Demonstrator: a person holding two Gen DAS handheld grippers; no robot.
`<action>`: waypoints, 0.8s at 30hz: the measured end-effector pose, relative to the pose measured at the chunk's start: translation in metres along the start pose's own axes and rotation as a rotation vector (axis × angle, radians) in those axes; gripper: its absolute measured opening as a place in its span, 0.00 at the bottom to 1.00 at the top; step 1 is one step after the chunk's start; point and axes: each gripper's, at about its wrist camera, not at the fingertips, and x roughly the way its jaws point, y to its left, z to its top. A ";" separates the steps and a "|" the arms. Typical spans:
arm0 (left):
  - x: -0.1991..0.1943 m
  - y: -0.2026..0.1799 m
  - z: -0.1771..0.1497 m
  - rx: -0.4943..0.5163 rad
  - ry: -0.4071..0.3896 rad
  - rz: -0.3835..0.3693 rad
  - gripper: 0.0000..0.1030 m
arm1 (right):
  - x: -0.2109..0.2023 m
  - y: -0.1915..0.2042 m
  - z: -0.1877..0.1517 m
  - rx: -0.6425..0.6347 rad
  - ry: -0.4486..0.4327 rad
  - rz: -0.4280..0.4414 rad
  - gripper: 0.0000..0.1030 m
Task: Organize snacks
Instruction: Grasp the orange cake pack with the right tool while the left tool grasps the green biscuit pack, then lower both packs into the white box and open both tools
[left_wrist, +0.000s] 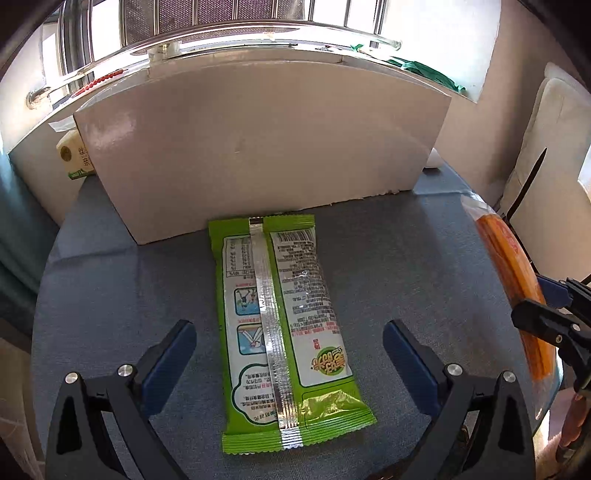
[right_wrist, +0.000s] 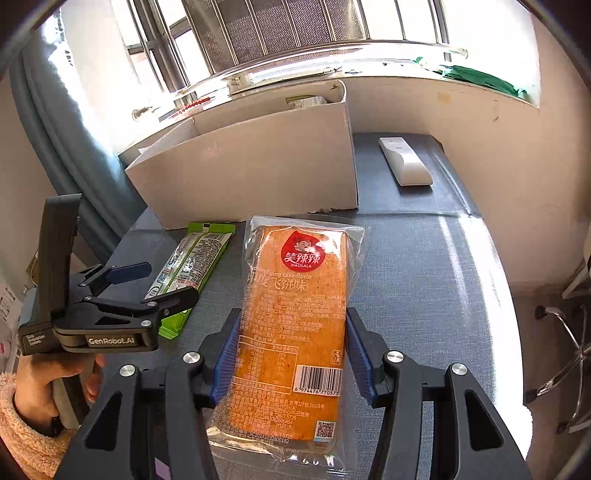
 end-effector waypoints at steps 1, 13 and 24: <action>0.004 0.000 0.002 -0.001 0.009 0.009 1.00 | -0.004 -0.001 -0.003 0.001 -0.003 -0.002 0.56; -0.021 0.013 -0.004 0.054 -0.060 -0.071 0.63 | -0.006 0.004 -0.003 0.013 -0.036 0.058 0.56; -0.138 0.043 0.055 -0.025 -0.402 -0.221 0.63 | -0.018 0.024 0.083 -0.045 -0.154 0.141 0.56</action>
